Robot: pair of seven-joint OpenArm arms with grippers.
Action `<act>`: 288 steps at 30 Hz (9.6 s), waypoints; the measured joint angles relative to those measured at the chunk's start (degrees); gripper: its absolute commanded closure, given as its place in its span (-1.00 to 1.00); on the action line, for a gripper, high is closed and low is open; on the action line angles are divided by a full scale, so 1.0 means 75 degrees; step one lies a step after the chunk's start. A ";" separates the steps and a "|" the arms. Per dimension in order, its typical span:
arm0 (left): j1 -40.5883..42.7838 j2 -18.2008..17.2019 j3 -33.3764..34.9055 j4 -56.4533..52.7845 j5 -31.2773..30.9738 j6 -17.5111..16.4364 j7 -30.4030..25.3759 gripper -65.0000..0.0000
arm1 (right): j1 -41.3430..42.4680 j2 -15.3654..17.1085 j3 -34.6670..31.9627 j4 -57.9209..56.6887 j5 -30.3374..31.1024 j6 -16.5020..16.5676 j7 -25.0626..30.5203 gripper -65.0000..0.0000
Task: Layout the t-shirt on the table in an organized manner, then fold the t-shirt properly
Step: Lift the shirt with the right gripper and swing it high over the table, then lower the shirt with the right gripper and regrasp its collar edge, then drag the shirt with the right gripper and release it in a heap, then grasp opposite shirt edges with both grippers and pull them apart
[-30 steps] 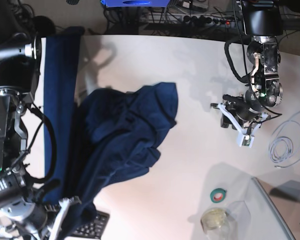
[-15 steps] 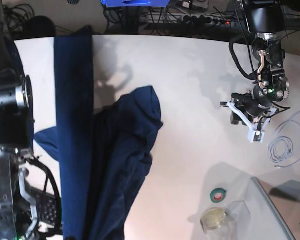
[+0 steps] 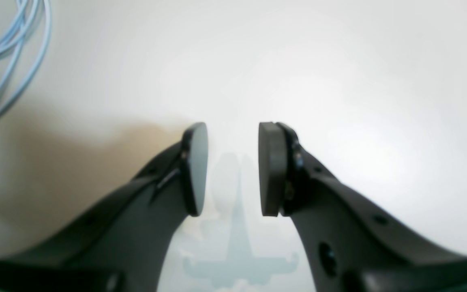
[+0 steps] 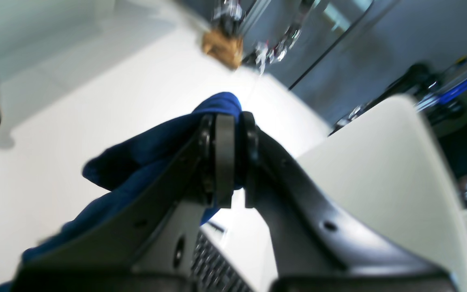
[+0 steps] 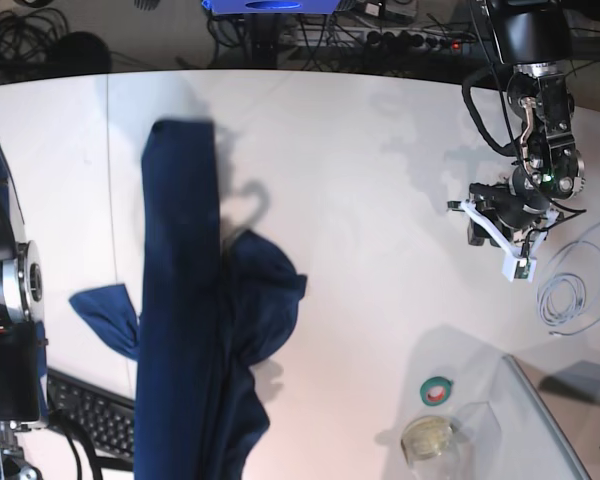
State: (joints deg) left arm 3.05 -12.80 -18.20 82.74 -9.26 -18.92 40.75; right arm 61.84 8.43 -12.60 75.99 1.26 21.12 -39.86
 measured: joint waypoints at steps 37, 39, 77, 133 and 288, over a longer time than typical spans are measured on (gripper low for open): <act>-0.0067 0.0009 0.0032 -0.0006 0.0000 0.0003 -0.0006 0.36 | -0.8961 -0.0769 0.3430 0.3115 -0.0119 0.0705 -0.0781 -0.31; -0.0067 -0.0003 0.0032 -0.0009 0.0000 0.0003 0.0000 0.36 | -0.8967 -0.0781 0.2681 0.3666 -0.0175 0.0656 -0.0743 -0.31; 0.0221 -0.0233 0.0102 -0.0749 -0.0026 0.0003 -0.0702 0.36 | -0.7122 -0.0772 -0.1918 0.0959 0.0111 -0.3445 0.1265 1.00; 0.0163 -0.0694 -0.1769 -0.1929 -0.0082 -0.0023 -0.1105 0.38 | -0.4345 -0.1311 -0.1183 -0.5214 0.0099 -0.2900 0.2582 0.21; -0.1174 0.0152 0.3346 -0.3348 -0.0108 0.0323 -0.3500 0.39 | -1.0078 0.0111 0.0058 0.2841 0.0032 -0.1912 0.0883 0.04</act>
State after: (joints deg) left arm -5.76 -11.66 6.90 57.63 -10.07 -16.49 14.50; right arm -13.74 9.26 -12.16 97.30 1.50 6.79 -33.23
